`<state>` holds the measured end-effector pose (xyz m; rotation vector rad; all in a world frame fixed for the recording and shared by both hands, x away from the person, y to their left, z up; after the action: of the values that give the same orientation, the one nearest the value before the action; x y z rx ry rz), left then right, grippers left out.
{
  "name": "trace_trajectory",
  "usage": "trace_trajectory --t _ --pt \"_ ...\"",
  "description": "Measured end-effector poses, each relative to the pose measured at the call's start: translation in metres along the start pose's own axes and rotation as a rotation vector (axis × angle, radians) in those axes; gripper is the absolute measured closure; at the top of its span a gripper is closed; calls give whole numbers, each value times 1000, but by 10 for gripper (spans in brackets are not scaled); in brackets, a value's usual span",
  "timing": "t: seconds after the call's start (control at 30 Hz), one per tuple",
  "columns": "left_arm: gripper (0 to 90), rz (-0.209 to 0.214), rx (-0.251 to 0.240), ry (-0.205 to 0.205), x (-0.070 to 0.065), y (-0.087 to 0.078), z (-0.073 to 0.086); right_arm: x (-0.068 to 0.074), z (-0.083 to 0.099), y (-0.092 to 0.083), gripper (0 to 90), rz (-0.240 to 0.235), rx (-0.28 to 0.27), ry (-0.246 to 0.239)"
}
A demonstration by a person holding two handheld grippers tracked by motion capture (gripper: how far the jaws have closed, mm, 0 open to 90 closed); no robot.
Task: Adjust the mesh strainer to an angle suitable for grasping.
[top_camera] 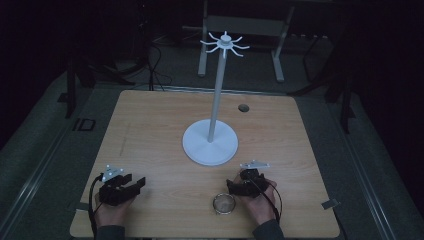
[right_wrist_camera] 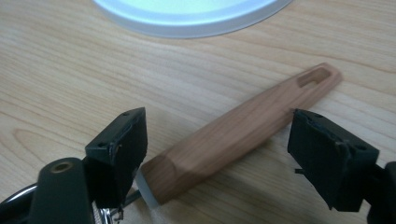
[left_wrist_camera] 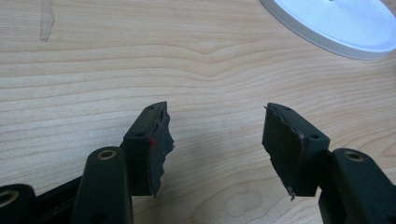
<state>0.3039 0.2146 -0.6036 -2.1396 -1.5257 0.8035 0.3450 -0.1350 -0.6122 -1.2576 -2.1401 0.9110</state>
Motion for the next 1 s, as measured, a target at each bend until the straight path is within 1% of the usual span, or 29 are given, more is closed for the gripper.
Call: trace_trajectory --t 0.03,0.1,0.17,0.27,0.5,0.6,0.7,0.77,0.83,0.9,1.0 --pt "416 0 0 -1 0 0 0 1 0 2 216 -2 8 -13" --pt "416 0 -2 -3 0 0 0 3 1 3 246 2 21 -24" --pt "416 0 -2 -3 1 0 0 2 0 1 301 6 30 -38" --pt "416 1 -2 -2 0 -1 0 1 0 0 392 -4 44 -53" --pt "416 -2 0 -1 0 0 0 -8 6 -4 538 -18 91 -54" --pt "416 -1 -1 -2 0 0 0 -12 7 -5 561 -8 115 -65" --pt "416 -1 0 -2 0 0 0 -14 6 -5 561 7 145 -80" --pt "416 -1 -2 -2 0 0 0 -14 6 -4 561 20 159 -99" --pt "416 0 -1 -3 1 -1 0 -13 5 -4 542 35 177 -113" --pt "416 -1 -3 -5 1 -1 0 -13 5 -4 529 36 195 -110" --pt "416 0 -3 -5 1 -1 0 -14 5 -5 548 37 216 -113"
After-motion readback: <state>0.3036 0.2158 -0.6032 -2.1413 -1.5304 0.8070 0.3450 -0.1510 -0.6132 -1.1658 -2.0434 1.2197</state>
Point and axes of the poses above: each handheld gripper's, and its own axes: y roughly forward along the jaws, z roughly out of its underside, x roughly to its left, the point moved 9 cm from there along y, roughly forward along the jaws, and after that the axes turned 2 degrees about -x, right-handed, at the moved point
